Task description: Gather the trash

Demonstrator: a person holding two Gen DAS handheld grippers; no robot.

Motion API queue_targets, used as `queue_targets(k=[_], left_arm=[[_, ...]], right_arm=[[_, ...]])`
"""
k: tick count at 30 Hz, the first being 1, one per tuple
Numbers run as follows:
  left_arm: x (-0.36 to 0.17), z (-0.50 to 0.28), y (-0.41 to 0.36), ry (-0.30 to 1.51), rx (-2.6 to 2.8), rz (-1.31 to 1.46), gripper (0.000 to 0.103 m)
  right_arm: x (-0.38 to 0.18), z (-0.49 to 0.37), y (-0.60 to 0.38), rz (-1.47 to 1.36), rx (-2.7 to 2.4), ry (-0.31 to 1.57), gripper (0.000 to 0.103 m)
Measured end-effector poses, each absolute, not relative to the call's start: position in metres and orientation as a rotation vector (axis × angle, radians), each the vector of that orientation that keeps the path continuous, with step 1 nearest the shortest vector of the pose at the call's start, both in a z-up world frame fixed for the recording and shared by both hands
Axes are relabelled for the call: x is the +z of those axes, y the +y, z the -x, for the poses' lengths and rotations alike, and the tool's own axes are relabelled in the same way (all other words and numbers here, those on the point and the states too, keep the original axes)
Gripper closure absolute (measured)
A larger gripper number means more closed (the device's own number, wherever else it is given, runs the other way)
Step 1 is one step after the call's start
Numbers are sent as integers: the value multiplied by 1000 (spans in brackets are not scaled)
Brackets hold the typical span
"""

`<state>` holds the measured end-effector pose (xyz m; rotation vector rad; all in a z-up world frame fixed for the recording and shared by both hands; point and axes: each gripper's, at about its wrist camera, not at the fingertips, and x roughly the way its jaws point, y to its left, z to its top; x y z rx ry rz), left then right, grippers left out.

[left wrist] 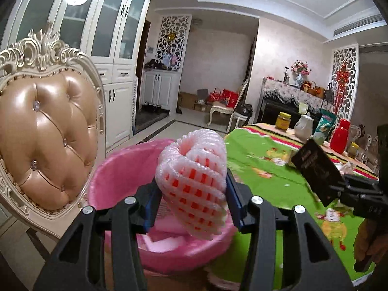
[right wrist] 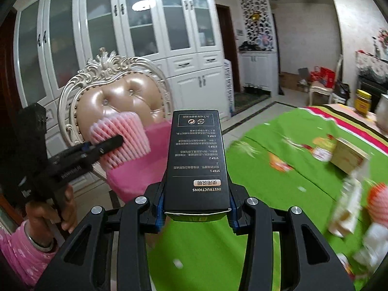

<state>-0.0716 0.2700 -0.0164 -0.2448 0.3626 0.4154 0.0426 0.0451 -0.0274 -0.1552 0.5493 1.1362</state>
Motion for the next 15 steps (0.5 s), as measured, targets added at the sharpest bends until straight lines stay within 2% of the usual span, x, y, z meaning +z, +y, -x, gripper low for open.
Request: queue_targets(k=[10,13,15], left_arm=[[-55,60,329,410,418,287,51],[-60,62,332,402,428,289,38],[-62,67,335,382,434,299,14]], right_arm=[[-46,-55,150,196,1182,605,63],[-61,-63,172,215,1211,656,63],[-69,-62,179,239,1208,670,63]])
